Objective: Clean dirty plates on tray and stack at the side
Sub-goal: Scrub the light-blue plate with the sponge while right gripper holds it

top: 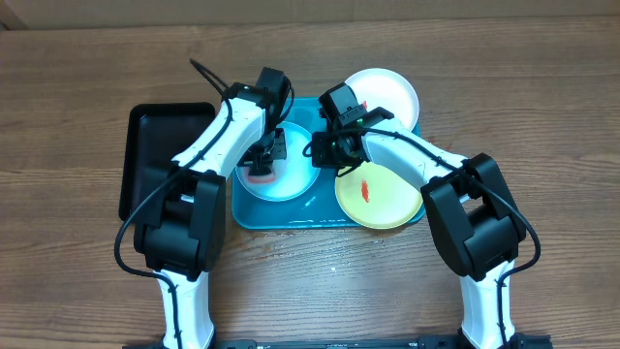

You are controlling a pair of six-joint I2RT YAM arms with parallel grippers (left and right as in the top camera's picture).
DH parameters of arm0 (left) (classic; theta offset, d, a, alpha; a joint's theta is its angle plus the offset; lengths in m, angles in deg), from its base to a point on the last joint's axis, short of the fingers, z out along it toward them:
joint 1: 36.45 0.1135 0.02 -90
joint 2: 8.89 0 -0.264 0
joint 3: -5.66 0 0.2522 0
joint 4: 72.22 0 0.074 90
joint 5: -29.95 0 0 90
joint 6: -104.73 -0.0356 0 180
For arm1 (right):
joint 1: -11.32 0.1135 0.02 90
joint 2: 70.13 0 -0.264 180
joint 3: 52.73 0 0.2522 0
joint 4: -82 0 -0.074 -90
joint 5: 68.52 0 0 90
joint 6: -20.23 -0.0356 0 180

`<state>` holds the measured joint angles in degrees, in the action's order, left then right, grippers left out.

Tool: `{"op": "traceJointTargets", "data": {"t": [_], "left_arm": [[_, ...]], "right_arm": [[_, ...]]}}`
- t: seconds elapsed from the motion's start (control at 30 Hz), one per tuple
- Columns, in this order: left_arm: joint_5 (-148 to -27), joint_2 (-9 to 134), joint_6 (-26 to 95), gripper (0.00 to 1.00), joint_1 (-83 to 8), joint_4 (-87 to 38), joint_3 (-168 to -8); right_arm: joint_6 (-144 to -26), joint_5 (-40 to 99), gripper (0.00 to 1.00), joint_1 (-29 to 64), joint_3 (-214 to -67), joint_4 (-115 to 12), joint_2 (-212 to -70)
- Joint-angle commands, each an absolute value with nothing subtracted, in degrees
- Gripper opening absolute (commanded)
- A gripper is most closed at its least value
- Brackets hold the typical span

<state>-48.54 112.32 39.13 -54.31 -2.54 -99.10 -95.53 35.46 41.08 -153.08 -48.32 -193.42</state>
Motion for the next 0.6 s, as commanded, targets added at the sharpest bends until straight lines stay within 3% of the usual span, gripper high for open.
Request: {"op": "traceJointTargets", "data": {"t": [0.0,0.2,0.3,0.47,0.57], "left_arm": [[-35.95,113.26,33.88,0.04,-54.12,-6.54,-98.64],[-40.22,113.26,32.27,0.04,-54.12,-12.35,-98.64],[-49.96,113.26,32.07,0.04,-54.12,-12.62,-98.64],[-74.16,113.26,20.99,0.04,-54.12,-11.92,-98.64],[-78.75,113.26,18.30,0.04,-54.05,-10.04,-98.64]], "right_arm": [[-95.53,35.28,0.04,40.81,-153.89,-48.49,-193.72],[-95.51,35.28,0.04,40.81,-153.89,-48.56,-193.72],[-95.51,35.26,0.04,40.81,-153.89,-48.60,-193.72],[-95.48,35.26,0.04,40.81,-153.89,-48.58,-193.72],[-95.46,35.26,0.04,40.81,-153.89,-48.56,-193.72]]}}
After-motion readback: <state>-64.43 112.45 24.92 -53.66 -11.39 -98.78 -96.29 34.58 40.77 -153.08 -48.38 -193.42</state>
